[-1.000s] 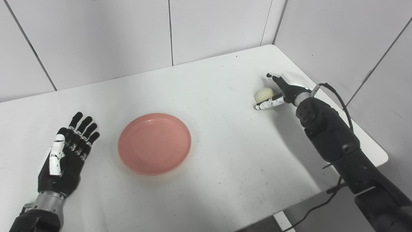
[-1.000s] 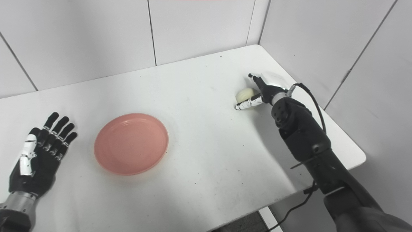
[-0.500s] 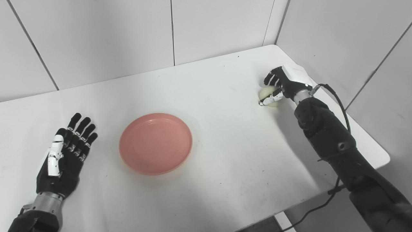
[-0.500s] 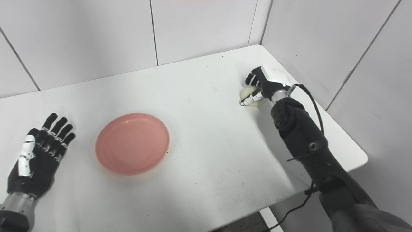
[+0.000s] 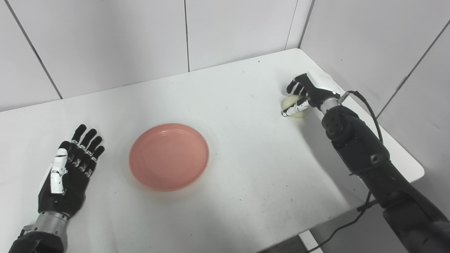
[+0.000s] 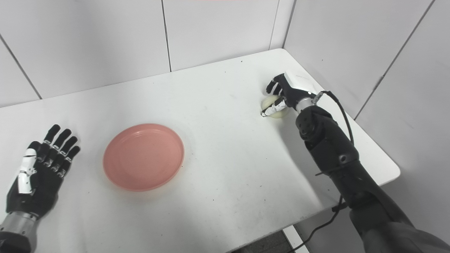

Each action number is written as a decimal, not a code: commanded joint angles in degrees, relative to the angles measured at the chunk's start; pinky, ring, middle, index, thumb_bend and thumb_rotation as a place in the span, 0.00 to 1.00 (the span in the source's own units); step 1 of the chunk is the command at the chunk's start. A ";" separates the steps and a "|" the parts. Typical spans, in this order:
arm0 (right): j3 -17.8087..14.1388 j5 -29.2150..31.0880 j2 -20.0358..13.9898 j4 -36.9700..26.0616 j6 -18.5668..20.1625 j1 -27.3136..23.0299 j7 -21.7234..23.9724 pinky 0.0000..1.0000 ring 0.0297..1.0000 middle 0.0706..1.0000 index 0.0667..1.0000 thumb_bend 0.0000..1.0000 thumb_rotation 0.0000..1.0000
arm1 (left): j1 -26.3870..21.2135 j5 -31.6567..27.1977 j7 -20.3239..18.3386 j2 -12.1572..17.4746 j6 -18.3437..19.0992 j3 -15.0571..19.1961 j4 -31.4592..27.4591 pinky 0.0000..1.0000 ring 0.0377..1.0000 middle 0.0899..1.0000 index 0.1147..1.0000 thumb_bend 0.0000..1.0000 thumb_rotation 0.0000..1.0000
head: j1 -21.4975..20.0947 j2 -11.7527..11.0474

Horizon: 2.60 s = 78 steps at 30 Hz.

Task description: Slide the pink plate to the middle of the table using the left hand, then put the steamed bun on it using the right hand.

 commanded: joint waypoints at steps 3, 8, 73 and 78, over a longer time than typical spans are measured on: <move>-0.42 -1.07 -2.58 -3.05 0.25 -1.12 -0.33 0.44 0.47 0.43 0.48 0.52 0.00 | 2.86 1.27 1.70 0.16 5.09 -0.76 1.61 0.99 0.97 0.97 0.96 0.38 1.00 | 0.29 -0.05; -0.77 -2.40 -2.18 -9.73 3.82 -1.41 1.34 0.39 0.43 0.41 0.49 0.52 0.00 | 3.10 1.36 2.56 -0.25 6.01 -0.92 0.57 1.00 0.98 0.98 0.97 0.37 1.00 | 0.49 -0.09; 20.85 -2.68 19.58 -24.22 -3.94 -13.81 19.53 0.38 0.43 0.43 0.48 0.52 0.00 | 0.69 12.58 12.39 -11.45 2.45 -7.74 4.00 0.96 0.96 0.97 0.98 0.37 1.00 | 31.69 4.86; 22.28 -4.36 20.07 -23.12 -3.63 -13.03 19.98 0.35 0.40 0.40 0.50 0.52 0.00 | 0.80 12.32 12.11 -11.47 2.63 -7.45 3.72 0.96 0.96 0.97 0.98 0.37 1.00 | 31.35 5.37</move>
